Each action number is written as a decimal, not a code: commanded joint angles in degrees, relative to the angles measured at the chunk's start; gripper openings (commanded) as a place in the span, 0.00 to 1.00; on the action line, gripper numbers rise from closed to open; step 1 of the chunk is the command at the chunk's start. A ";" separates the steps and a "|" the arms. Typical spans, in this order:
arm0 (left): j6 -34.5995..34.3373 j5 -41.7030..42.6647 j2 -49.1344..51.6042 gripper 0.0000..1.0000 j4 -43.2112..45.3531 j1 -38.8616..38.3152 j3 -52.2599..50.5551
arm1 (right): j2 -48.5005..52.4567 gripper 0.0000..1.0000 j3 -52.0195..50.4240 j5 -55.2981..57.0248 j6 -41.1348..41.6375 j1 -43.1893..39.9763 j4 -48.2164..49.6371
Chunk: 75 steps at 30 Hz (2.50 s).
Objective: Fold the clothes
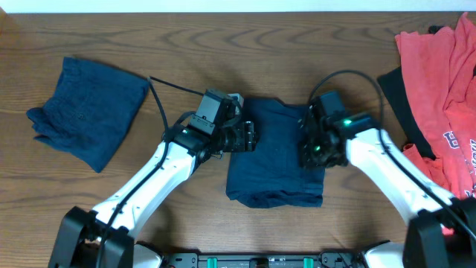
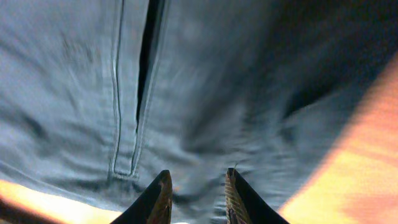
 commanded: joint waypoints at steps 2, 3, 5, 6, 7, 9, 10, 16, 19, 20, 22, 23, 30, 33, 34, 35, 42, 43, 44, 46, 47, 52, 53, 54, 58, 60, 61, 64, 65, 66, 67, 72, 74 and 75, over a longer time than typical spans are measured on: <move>1.99 -1.95 3.98 0.74 -2.23 0.39 0.66 | 3.39 0.28 -3.61 -4.70 -0.35 3.39 0.79; 1.97 -1.70 4.68 0.74 -2.97 0.39 0.66 | 4.04 0.28 -4.48 -4.72 0.39 3.87 1.53; 2.01 -1.33 5.84 0.74 -4.42 0.39 0.66 | 5.42 0.28 -6.25 -4.44 2.23 4.44 3.37; 2.01 -1.33 6.16 0.74 -5.03 0.39 0.66 | 6.05 0.29 -7.02 -4.00 2.95 4.48 4.17; 2.01 -1.33 6.34 0.74 -5.57 0.39 0.66 | 6.69 0.29 -7.80 -2.99 4.07 4.48 4.96; 2.01 -1.20 6.36 0.74 -6.36 0.37 0.66 | 7.89 0.30 -9.05 1.49 7.54 4.20 6.14; 2.01 -0.15 6.36 0.75 -6.71 0.39 0.66 | 8.48 0.31 -9.38 5.11 9.57 3.74 6.32; -2.73 7.54 6.36 0.72 -13.66 -0.46 0.66 | 9.22 0.39 -8.26 23.80 14.10 -1.97 10.75; -4.52 7.56 6.36 0.72 -17.16 -1.62 0.66 | 9.22 0.43 -4.42 27.26 11.04 -4.92 16.06; -4.52 7.58 6.34 0.72 -17.59 -2.23 0.66 | 9.22 0.45 -2.58 27.15 8.55 -5.55 18.10; -4.44 7.50 6.05 0.72 -17.57 -2.75 0.66 | 9.18 0.46 1.16 26.43 5.44 -5.99 18.88; -4.17 7.19 5.79 0.72 -17.09 -2.78 0.68 | 9.11 0.47 3.80 25.33 3.80 -5.95 18.36; -2.75 -2.49 0.48 0.72 -12.46 1.18 0.74 | 7.56 0.52 15.96 16.79 1.18 -2.95 20.06; -2.75 -3.52 -1.86 0.72 -12.50 4.26 0.74 | 7.76 0.44 16.76 12.20 -1.90 -2.19 26.21; -2.78 -3.52 -2.49 0.72 -12.72 5.40 0.74 | 8.33 0.41 16.76 11.32 -2.45 -2.01 28.22; -2.78 -3.50 -3.17 0.72 -13.00 6.56 0.74 | 8.90 0.36 16.76 10.51 -2.62 -1.88 29.62; -2.93 -3.48 -5.60 0.73 -15.32 10.64 0.74 | 18.45 0.37 16.79 8.72 -2.60 -1.77 38.49; -2.93 -3.48 -5.60 0.73 -15.32 10.64 0.74 | 19.85 0.38 16.79 8.31 -2.62 -1.60 39.82; -2.93 -3.50 -5.60 0.73 -15.34 10.64 0.74 | 21.59 0.40 16.79 7.23 -2.67 -1.33 41.35; -2.91 -3.48 -5.60 0.73 -15.37 10.62 0.74 | 24.44 0.45 16.79 5.60 -2.64 -0.81 43.21; -2.91 -3.50 -5.60 0.73 -15.39 10.64 0.74 | 25.73 0.46 16.79 5.20 -2.64 -0.55 43.63; -2.75 -3.52 -5.60 0.73 -16.06 10.64 0.74 | 29.51 0.47 16.79 -3.15 -8.79 2.03 41.53; -2.23 -3.52 -5.60 0.73 -16.06 10.75 0.74 | 29.51 0.48 16.79 -5.62 -11.08 2.82 39.82; -1.95 -3.54 -5.60 0.73 -16.04 10.88 0.74 | 29.46 0.49 16.79 -7.74 -13.46 3.78 37.38; -1.42 -3.56 -5.60 0.73 -15.93 12.55 0.74 | 29.11 0.49 16.79 -12.31 -21.88 7.37 25.35; -1.40 -3.56 -5.60 0.73 -15.56 13.81 0.74 | 29.09 0.46 16.79 -12.68 -26.18 9.22 18.32; -1.40 -3.54 -5.60 0.73 -15.15 14.58 0.74 | 28.92 0.44 16.79 -12.61 -27.78 10.14 15.04; -0.96 -3.54 -5.60 0.73 -13.49 16.37 0.74 | 27.74 0.40 16.79 -9.86 -28.35 11.80 10.29; -0.04 -3.56 -5.60 0.73 -12.41 16.98 0.74 | 26.58 0.40 16.79 -8.74 -27.63 12.11 9.66; 0.79 -3.56 -5.60 0.75 -11.47 17.40 0.74 | 25.44 0.40 16.79 -8.09 -26.97 12.20 9.60; 1.68 -3.56 -5.60 0.77 -10.40 17.75 0.74 | 23.80 0.41 16.79 -7.15 -26.16 12.20 9.70; 6.54 -3.52 -5.53 0.85 -5.75 18.01 0.74 | 12.28 0.45 16.79 0.42 -21.66 11.43 11.37; 7.72 -3.52 -5.35 0.88 -4.92 18.01 0.74 | 7.15 0.49 16.79 5.38 -18.97 10.73 11.30; 8.24 -3.50 -5.11 0.89 -4.61 18.01 0.74 | 4.96 0.61 16.79 7.87 -17.16 10.29 11.17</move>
